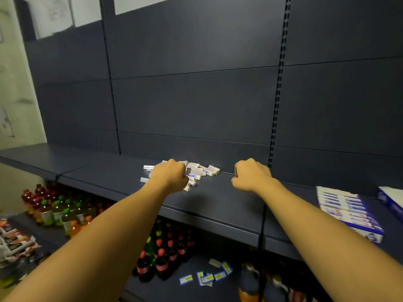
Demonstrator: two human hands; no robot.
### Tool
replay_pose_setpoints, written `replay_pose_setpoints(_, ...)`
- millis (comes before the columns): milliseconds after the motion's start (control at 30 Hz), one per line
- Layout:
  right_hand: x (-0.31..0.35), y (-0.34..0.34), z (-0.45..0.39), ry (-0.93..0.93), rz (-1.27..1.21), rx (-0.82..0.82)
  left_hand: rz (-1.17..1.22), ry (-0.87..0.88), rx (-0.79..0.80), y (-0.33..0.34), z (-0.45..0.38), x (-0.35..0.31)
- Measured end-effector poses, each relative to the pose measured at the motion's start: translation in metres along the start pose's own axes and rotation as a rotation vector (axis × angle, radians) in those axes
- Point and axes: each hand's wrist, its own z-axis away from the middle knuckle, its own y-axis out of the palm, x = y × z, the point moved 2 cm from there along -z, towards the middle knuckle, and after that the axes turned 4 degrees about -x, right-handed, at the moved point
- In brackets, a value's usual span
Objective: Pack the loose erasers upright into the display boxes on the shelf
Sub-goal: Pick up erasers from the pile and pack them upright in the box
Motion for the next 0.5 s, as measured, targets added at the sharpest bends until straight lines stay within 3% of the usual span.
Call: replay_pose_setpoints(500,0.083,0.043,-0.098,0.058,0.039,0.070,0.162,-0.052,0.094,0.068,-0.085,0.116)
